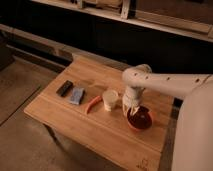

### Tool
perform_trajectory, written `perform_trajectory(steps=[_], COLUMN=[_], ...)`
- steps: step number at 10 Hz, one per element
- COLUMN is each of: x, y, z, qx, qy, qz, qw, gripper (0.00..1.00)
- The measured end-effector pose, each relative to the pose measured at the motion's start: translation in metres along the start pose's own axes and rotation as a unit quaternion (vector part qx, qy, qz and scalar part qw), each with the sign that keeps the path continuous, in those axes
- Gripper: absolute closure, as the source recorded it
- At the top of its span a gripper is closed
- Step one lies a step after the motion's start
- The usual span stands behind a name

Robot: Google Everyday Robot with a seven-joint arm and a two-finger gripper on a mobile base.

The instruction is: Pick up the ceramic bowl

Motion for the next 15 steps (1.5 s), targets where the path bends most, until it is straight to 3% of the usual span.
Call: perform_trajectory(steps=[4,6,10,15], x=[0.0,-0.001,0.005,0.017], y=[0.0,0.001,0.015,0.051], z=[-0.012,-0.028,-0.081,-0.139], qx=[0.004,0.006,0.008,0.01], qy=[-0.016,-0.032,-0.078,-0.127], qz=[0.002,0.003,-0.02,-0.061], qw=[0.9999,0.9995,0.9967,0.9901], gripper=[1.0,1.0,1.0,1.0])
